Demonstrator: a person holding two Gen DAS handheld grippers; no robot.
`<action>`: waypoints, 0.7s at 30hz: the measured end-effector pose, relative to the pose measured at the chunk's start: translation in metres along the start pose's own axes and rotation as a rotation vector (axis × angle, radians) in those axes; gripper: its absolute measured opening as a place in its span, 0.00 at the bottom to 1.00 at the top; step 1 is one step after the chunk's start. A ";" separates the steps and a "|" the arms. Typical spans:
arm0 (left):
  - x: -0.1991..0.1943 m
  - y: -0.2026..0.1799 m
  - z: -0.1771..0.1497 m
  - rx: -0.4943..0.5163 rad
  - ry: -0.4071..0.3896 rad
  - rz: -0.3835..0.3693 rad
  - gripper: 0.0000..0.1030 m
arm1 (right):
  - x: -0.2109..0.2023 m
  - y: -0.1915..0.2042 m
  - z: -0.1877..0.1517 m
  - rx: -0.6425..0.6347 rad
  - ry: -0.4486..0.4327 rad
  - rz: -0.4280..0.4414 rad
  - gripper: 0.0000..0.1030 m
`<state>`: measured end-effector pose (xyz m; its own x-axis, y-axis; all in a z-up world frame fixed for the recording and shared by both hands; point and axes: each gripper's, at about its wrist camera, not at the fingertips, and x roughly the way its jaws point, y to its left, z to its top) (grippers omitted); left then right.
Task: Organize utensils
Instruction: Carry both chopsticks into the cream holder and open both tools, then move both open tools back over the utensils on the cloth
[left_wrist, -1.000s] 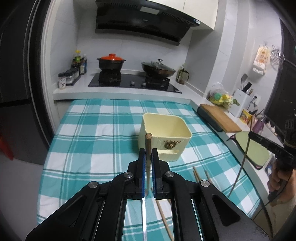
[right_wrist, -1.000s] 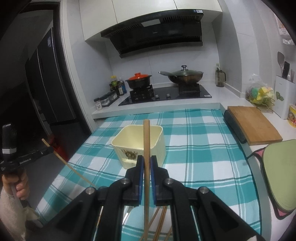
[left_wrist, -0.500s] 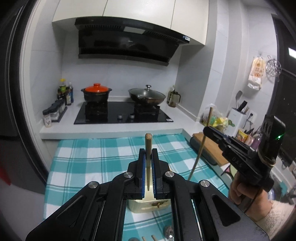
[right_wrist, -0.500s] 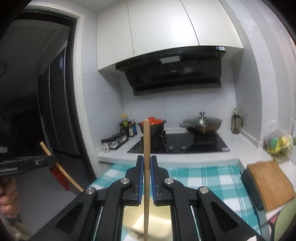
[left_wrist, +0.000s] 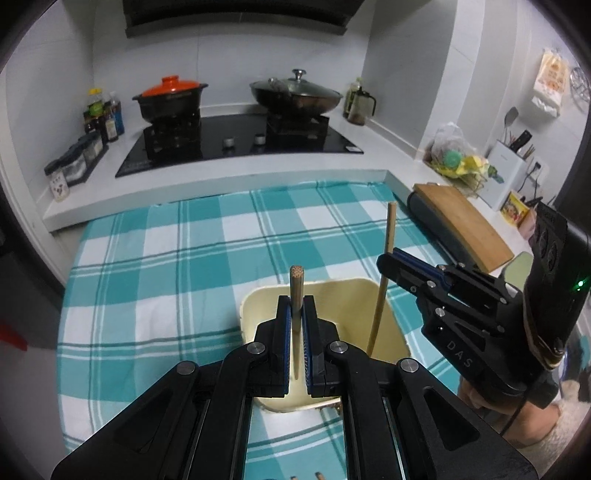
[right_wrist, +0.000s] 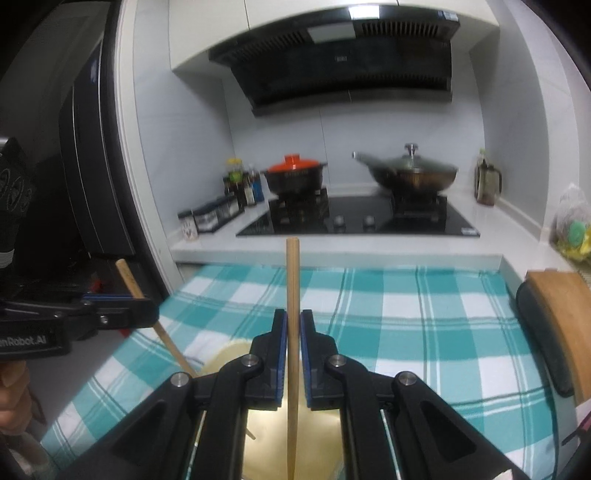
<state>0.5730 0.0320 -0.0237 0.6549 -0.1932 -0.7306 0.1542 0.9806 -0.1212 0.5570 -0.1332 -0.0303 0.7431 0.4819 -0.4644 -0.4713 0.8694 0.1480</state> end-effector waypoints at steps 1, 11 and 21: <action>0.006 0.000 -0.002 0.000 0.011 0.002 0.05 | 0.005 -0.002 -0.003 0.003 0.022 -0.002 0.07; -0.020 -0.003 -0.007 0.002 -0.069 0.079 0.71 | 0.004 -0.021 0.001 0.093 0.098 -0.057 0.45; -0.117 -0.006 -0.121 0.116 -0.204 0.119 0.96 | -0.125 -0.015 -0.010 0.024 0.056 -0.078 0.82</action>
<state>0.4060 0.0523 -0.0189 0.8070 -0.0911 -0.5834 0.1434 0.9887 0.0440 0.4668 -0.2078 0.0167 0.7486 0.4068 -0.5236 -0.4013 0.9066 0.1306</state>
